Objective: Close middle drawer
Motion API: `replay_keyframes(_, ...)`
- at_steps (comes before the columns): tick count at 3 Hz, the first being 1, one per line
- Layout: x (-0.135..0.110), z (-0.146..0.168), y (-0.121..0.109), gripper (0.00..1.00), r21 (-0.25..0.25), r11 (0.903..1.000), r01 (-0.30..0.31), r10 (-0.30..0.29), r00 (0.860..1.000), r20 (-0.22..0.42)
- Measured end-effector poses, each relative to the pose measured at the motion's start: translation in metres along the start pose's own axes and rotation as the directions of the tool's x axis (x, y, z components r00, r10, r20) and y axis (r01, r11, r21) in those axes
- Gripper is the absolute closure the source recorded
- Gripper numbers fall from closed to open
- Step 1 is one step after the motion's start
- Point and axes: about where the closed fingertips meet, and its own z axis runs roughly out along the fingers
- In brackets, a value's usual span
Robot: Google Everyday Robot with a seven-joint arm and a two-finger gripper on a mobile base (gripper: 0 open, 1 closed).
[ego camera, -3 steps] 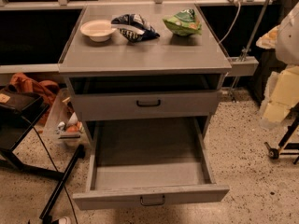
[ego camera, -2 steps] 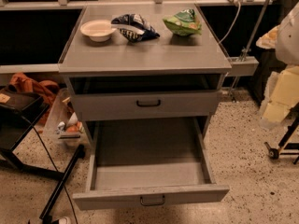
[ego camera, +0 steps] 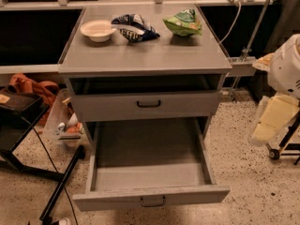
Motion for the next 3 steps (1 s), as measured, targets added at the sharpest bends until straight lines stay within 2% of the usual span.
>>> replay_keyframes(1,0.016,0.033,0.009,0.00,-0.026,0.9996,0.004,-0.002,0.998,0.059)
replay_keyframes(2,0.053,0.105,0.033,0.00,-0.080,0.9965,-0.026,0.038,0.987,0.154)
replay_keyframes(3,0.079,0.172,0.061,0.00,-0.100,0.9925,-0.071,0.096,0.954,0.283)
